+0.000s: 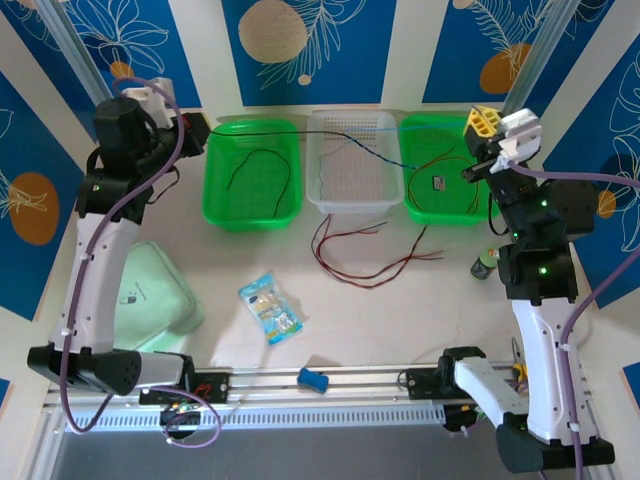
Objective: Untangle the cables
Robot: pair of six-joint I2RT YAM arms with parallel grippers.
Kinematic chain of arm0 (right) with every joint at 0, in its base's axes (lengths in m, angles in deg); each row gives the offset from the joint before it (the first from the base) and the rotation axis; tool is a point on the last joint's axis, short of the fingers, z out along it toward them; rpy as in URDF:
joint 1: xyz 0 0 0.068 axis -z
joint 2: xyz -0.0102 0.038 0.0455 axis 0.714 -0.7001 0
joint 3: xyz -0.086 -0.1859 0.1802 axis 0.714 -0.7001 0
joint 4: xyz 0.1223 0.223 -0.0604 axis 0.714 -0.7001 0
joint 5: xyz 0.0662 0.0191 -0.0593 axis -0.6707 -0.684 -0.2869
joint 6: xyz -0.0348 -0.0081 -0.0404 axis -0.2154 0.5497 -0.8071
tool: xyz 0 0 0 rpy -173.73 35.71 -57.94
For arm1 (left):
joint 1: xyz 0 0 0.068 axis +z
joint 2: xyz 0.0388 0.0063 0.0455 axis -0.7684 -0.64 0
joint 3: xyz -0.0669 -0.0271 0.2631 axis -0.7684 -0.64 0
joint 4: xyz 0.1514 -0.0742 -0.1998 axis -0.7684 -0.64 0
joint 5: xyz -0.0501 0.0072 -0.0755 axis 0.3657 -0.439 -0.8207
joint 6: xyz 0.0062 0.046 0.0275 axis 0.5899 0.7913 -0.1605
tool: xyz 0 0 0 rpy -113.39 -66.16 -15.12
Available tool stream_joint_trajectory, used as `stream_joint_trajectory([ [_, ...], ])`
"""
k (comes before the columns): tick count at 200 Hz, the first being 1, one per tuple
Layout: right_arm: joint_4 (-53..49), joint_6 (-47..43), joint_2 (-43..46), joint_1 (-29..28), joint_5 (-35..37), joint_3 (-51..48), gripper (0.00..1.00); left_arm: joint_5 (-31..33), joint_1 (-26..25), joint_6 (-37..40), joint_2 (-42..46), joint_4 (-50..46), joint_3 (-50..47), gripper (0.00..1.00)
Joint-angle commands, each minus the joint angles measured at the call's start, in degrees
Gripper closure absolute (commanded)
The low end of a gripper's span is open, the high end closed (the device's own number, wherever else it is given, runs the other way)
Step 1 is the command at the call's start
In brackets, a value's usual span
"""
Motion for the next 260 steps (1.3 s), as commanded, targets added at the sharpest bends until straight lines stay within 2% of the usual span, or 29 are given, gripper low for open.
stream_joint_trajectory([
  [1,0.6,3.7,1.3,2.4,3.2,1.3,1.00,2.4,2.6,-2.1,2.5,3.9,-2.6,1.00],
  [52,2.9,8.2,3.0,7.6,9.3,-0.7,1.00,8.2,6.6,-4.8,8.5,10.1,-10.2,1.00],
  [120,3.3,12.1,3.8,12.0,14.7,-2.1,1.00,13.3,9.9,-6.0,12.8,13.1,-14.4,1.00],
  [174,3.3,13.6,4.3,13.5,18.8,-2.8,1.00,17.8,12.7,-5.6,16.6,14.7,-15.9,1.00],
  [196,3.5,14.3,4.4,14.0,19.5,-3.2,1.00,18.7,12.9,-5.6,17.3,15.4,-16.2,1.00],
  [229,3.6,14.4,4.6,14.9,24.2,-3.6,1.00,23.8,13.4,-4.0,19.5,16.6,-18.1,1.00],
  [260,3.8,15.2,4.8,15.1,26.5,-4.2,1.00,24.6,13.7,-3.9,20.1,16.5,-18.2,1.00],
])
